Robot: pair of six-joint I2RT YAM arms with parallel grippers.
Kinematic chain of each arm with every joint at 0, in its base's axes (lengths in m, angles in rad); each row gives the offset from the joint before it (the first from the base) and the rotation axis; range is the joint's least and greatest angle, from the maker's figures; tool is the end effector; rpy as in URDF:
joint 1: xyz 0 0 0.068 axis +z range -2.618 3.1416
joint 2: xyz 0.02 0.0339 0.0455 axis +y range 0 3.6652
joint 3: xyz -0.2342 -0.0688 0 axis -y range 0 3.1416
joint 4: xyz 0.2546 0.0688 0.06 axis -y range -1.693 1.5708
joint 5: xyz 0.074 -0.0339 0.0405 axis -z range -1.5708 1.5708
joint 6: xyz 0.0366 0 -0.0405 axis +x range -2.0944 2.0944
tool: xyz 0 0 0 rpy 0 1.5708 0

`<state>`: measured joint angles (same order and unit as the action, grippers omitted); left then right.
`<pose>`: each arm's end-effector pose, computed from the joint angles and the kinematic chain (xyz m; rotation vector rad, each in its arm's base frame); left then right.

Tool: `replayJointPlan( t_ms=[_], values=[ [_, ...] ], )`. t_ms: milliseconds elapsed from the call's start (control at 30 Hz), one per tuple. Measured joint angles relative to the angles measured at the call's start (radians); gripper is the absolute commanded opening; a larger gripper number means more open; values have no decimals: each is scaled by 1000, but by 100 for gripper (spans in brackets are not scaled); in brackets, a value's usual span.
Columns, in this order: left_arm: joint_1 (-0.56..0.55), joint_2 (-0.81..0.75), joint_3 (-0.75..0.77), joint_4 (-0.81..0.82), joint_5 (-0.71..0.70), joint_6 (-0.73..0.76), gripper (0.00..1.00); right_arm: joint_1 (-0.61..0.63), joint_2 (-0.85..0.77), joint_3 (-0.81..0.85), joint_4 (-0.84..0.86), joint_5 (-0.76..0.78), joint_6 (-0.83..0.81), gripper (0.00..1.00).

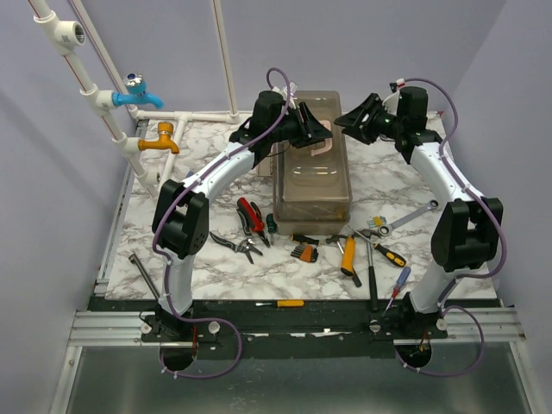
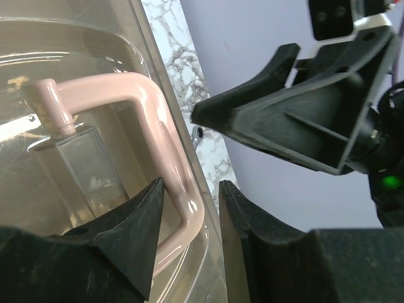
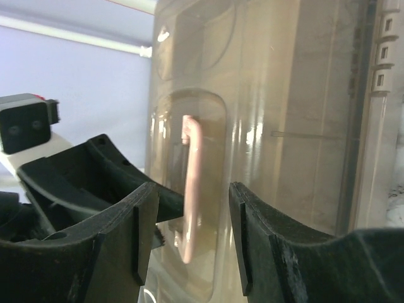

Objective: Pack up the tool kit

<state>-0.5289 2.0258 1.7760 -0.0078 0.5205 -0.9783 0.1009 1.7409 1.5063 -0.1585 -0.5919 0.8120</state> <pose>0.4110 -0.2613 0.2921 -0.0464 2.0832 -1.4728 0.4135 0.0624 0.3035 0.3208 2.0579 1.1593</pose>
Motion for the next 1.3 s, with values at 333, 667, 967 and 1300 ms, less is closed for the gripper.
replayJointPlan(
  t_ms=[333, 667, 967, 1300],
  values=[
    [11, 0, 0, -3, 21, 2, 38, 21, 53, 3, 31, -33, 10, 46],
    [14, 0, 0, -8, 45, 10, 37, 87, 107, 54, 33, -46, 11, 42],
    [16, -1, -4, -9, 62, 16, 51, 90, 117, 64, -19, -37, 13, 8],
    [26, -221, -25, -242, -75, 235, 76, 92, 120, 111, -84, -14, -1, 3]
  ],
)
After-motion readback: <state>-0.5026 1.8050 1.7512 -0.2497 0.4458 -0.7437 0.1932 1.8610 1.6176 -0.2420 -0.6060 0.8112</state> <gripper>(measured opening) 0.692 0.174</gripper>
